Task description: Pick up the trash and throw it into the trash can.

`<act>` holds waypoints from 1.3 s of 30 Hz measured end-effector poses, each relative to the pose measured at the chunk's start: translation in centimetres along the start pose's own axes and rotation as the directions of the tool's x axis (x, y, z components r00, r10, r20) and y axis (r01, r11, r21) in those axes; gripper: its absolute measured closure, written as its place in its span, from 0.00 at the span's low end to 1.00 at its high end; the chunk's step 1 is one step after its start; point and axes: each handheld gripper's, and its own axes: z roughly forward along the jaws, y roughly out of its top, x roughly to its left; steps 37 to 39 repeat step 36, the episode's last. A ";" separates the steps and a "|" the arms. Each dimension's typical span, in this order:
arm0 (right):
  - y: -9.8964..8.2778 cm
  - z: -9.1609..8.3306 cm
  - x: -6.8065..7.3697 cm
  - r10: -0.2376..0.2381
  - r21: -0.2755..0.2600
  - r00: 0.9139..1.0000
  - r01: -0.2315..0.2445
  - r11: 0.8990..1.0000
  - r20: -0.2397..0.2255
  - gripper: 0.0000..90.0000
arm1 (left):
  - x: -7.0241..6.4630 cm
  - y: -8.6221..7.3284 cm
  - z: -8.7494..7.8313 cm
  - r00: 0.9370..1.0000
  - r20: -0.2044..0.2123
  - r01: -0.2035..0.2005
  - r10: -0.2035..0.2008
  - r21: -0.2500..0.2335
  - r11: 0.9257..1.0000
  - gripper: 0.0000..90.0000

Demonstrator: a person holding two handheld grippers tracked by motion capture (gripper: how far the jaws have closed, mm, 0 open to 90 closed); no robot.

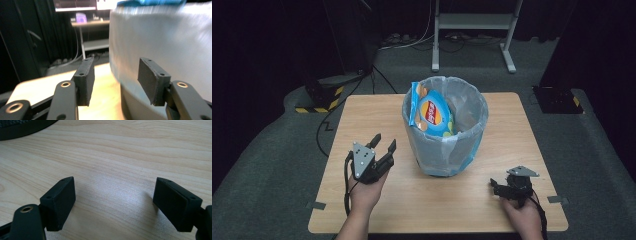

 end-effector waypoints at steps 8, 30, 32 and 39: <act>0.0 0.0 0.0 -0.001 0.000 1.000 0.001 1.000 0.001 0.20 | 0.8 -4.6 1.5 1.000 0.000 0.020 -0.021 0.154 0.988 0.49; 0.0 0.0 0.0 -0.004 -0.002 1.000 0.004 1.000 0.002 0.20 | 1.1 -13.0 2.8 0.999 0.048 -0.003 -0.025 0.519 0.854 0.30; 0.0 0.0 0.0 -0.005 0.000 1.000 0.005 1.000 0.003 0.20 | 1.1 -13.0 2.8 0.998 0.048 -0.001 -0.028 0.519 0.855 0.30; 0.0 0.0 0.0 -0.003 -0.002 1.000 0.003 1.000 0.000 0.20 | 1.1 -13.0 2.8 0.998 0.047 0.004 -0.033 0.518 0.856 0.30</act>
